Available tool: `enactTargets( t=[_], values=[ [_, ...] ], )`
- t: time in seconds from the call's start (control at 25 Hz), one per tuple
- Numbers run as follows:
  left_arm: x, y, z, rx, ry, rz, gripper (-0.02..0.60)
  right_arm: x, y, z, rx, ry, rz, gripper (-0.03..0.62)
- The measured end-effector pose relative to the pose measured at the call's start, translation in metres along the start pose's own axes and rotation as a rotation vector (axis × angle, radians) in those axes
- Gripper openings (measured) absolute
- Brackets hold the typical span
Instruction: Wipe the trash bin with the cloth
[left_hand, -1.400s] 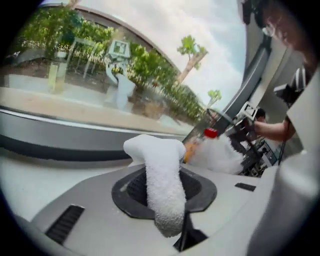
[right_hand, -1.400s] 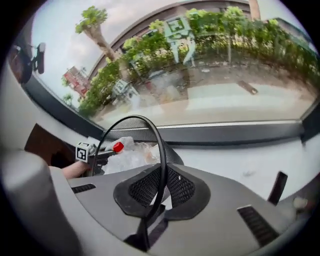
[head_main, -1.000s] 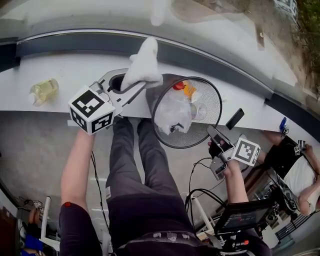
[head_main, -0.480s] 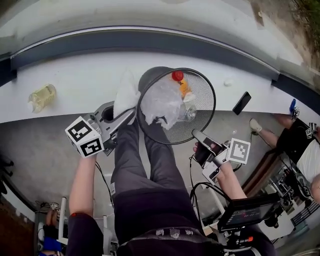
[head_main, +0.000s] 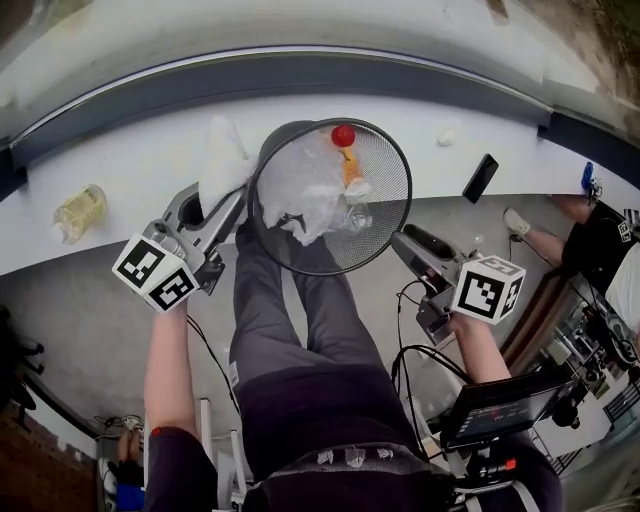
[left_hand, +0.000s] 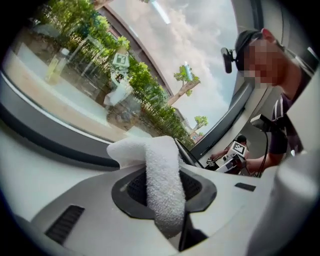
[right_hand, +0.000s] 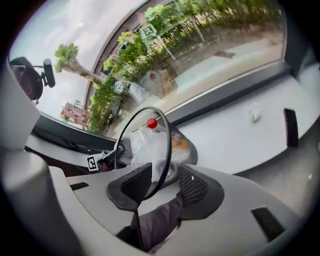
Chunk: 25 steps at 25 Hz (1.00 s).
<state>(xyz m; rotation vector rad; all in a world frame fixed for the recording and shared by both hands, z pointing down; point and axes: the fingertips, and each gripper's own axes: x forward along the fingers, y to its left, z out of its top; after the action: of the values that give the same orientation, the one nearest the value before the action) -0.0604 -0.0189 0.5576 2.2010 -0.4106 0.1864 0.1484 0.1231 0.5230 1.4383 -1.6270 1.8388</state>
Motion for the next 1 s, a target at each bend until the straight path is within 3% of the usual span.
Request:
enactTargets(
  t=[0.12,0.2,0.32,0.36,0.6,0.8,1.0],
  values=[
    [0.019,0.004,0.036,0.128,-0.006,0.003,0.089,0.007,-0.011,0.048,-0.146,-0.015,-0.036,0.149],
    [0.03,0.006,0.053,0.196,0.01,0.007,0.089,0.023,-0.009,0.06,-0.207,0.06,-0.013,0.149],
    [0.041,0.003,0.066,0.237,0.035,-0.018,0.089,0.043,-0.005,0.055,-0.175,0.191,0.049,0.146],
    [0.042,0.002,0.067,0.244,0.046,-0.027,0.089,0.045,-0.007,0.055,-0.155,0.198,0.046,0.098],
    [0.032,-0.007,0.041,0.277,0.143,-0.018,0.086,0.041,-0.013,0.045,0.112,0.094,0.053,0.091],
    [0.015,-0.007,0.024,0.118,0.096,-0.095,0.081,0.036,-0.011,0.005,0.369,0.119,0.058,0.091],
    [-0.008,-0.004,0.002,0.05,0.109,-0.095,0.081,0.043,0.009,-0.02,0.58,0.081,0.149,0.092]
  ],
)
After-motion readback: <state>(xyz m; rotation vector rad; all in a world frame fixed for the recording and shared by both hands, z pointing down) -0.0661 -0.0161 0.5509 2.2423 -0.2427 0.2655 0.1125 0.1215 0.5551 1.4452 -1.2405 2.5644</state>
